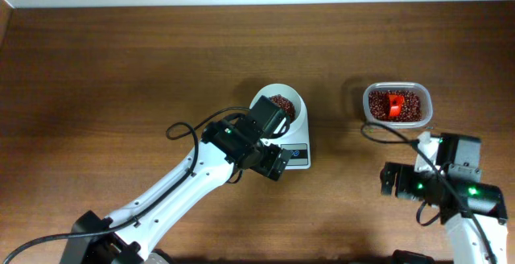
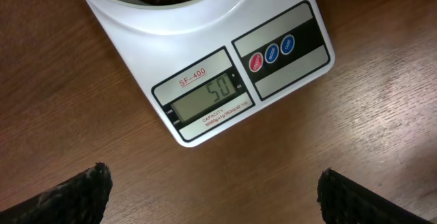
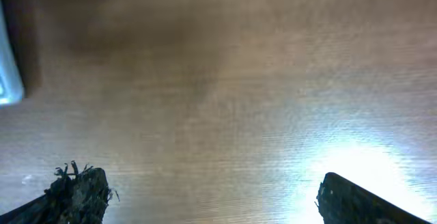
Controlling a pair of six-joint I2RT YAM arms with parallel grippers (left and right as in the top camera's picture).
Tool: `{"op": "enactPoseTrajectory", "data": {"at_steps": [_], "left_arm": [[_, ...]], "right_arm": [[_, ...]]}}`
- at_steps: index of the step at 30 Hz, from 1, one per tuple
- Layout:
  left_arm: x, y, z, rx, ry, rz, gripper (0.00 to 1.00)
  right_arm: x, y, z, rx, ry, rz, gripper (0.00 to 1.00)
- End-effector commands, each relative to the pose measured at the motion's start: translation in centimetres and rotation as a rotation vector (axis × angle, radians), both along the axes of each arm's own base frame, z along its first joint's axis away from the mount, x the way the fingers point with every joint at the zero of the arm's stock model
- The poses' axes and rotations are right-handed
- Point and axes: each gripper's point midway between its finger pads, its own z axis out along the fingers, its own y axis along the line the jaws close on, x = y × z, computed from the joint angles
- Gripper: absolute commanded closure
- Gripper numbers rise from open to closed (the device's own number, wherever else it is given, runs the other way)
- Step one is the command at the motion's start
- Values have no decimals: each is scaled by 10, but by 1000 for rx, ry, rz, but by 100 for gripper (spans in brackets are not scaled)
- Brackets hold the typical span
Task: Scoop item into bowl and weigh 50g on scale
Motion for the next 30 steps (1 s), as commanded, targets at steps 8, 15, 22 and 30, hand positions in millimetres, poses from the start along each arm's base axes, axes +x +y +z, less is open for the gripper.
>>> {"op": "enactPoseTrajectory", "data": {"at_steps": [8, 15, 22, 30], "left_arm": [[4, -1, 3, 1, -12, 5, 1], [4, -1, 4, 1, -13, 5, 1], [4, -2, 4, 0, -13, 5, 1], [4, -1, 4, 1, -13, 5, 1]], "right_arm": [[-2, 0, -15, -17, -53, -1, 1], [75, 4, 14, -38, -600, 70, 1], [75, 14, 15, -58, -852, 122, 1], [55, 19, -12, -54, -821, 122, 1]]}}
